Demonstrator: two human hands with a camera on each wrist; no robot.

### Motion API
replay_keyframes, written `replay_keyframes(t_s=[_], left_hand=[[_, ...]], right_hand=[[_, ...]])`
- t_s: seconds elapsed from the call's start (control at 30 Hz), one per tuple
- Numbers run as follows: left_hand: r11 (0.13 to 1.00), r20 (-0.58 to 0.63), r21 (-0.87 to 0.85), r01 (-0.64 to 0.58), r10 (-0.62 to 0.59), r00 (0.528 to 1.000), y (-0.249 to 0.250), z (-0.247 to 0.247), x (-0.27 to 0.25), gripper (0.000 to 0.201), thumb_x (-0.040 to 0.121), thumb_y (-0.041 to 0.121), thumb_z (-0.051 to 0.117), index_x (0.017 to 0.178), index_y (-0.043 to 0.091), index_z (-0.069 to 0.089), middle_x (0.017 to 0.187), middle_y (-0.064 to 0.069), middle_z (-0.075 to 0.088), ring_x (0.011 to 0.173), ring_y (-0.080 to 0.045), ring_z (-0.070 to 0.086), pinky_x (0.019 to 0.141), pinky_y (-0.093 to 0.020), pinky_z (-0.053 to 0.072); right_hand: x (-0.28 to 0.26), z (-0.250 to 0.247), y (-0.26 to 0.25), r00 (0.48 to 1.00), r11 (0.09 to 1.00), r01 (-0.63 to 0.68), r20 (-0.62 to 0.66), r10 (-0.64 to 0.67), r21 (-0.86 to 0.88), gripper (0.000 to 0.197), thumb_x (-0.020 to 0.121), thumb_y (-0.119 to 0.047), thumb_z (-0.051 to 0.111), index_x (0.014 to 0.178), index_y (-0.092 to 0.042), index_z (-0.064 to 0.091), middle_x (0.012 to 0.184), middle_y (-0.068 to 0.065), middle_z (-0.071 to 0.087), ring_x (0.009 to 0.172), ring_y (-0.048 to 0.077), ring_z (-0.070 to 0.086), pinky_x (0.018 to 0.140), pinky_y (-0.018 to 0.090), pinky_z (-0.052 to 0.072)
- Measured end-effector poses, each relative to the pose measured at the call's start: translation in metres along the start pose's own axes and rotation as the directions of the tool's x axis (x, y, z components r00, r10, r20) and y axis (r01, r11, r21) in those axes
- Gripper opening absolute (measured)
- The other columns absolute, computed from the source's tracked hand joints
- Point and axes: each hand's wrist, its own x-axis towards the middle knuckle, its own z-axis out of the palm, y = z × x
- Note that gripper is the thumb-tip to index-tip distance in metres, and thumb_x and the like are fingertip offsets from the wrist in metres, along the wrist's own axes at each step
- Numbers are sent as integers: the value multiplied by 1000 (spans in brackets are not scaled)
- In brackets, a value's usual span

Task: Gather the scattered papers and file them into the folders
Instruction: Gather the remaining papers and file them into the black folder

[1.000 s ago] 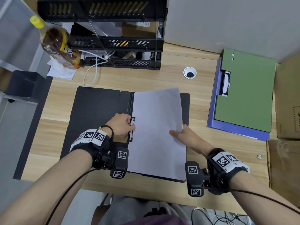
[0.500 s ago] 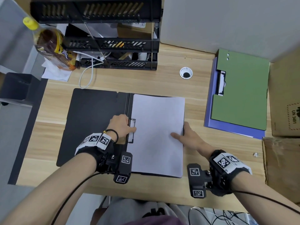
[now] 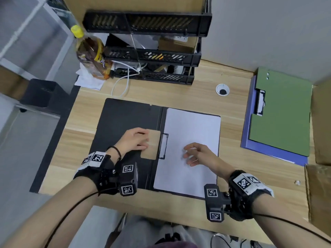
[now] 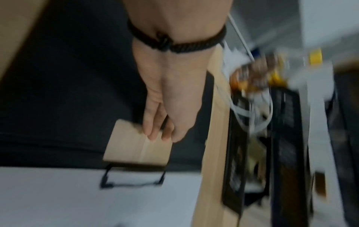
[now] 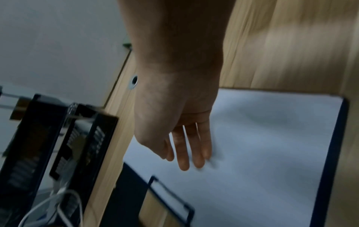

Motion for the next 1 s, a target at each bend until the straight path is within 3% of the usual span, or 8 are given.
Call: replay_keyframes(t_s=[0.17, 0.3, 0.43, 0.53, 0.6, 0.7, 0.83, 1.0], left_hand=[[999, -333, -49, -23, 5, 943, -47, -72, -19, 24, 93, 7, 54, 116, 9, 62, 106, -11, 62, 83, -16, 60, 77, -26, 52], [999, -497, -2, 43, -38, 867, -87, -108, -27, 37, 89, 3, 58, 125, 6, 57, 130, -12, 58, 121, -25, 54, 104, -35, 41], [998, -438, 11, 67, -55, 897, -107, -119, -27, 38, 90, 3, 50, 128, 7, 56, 126, -8, 59, 119, -26, 54, 102, -36, 41], [988, -354, -136, 77, -121, 927, -110, -126, -27, 27, 84, 13, 52, 106, 14, 68, 113, -11, 68, 101, -30, 64, 97, -47, 49], [965, -301, -259, 43, -123, 946, -101, -128, -36, 17, 89, 6, 52, 95, 9, 67, 100, -14, 68, 85, -27, 65, 82, -39, 54], [974, -304, -215, -68, 0, 953, -82, -142, -51, 28, 91, -2, 55, 114, 14, 56, 95, -4, 58, 77, -13, 57, 65, -22, 44], [974, 22, -142, -174, 179, 984, -27, -153, -77, 39, 87, -3, 61, 112, 26, 57, 84, 1, 54, 68, -9, 59, 59, -18, 49], [963, 402, -151, -224, 267, 876, 45, -110, -85, 40, 86, 27, 66, 125, 27, 55, 121, -5, 63, 95, -20, 63, 77, -33, 56]], right_hand=[[15, 52, -20, 1000, 993, 4, 17, -2, -121, 22, 101, -20, 46, 119, -12, 56, 105, 0, 60, 89, 16, 59, 80, 30, 53], [16, 82, -26, 997, 980, 18, -73, -33, -199, 13, 100, -20, 45, 105, -14, 55, 100, 0, 55, 85, 16, 51, 78, 31, 49], [10, 97, -23, 994, 988, -22, -106, 6, -153, 9, 99, -22, 48, 106, -18, 52, 109, 2, 55, 93, 16, 52, 93, 41, 51], [2, 102, -25, 991, 994, -54, -128, 41, -97, 30, 99, -32, 50, 127, -20, 44, 121, 3, 53, 106, 19, 53, 90, 40, 50], [-2, 102, -28, 991, 995, -67, -117, 58, -72, 40, 99, -37, 50, 136, -26, 37, 127, 3, 51, 115, 22, 52, 90, 39, 50], [-6, 100, -32, 992, 996, -76, -101, 72, -43, 50, 99, -40, 51, 143, -29, 31, 132, 4, 50, 120, 24, 51, 97, 43, 45], [-11, 97, -47, 992, 999, -16, -127, 12, -29, 37, 99, -35, 49, 134, -23, 49, 134, 0, 52, 117, 18, 50, 97, 35, 38], [-34, 87, -72, 992, 984, 127, 4, -129, 122, 39, 97, -45, 52, 128, -22, 57, 126, 1, 61, 114, 20, 61, 98, 43, 53]])
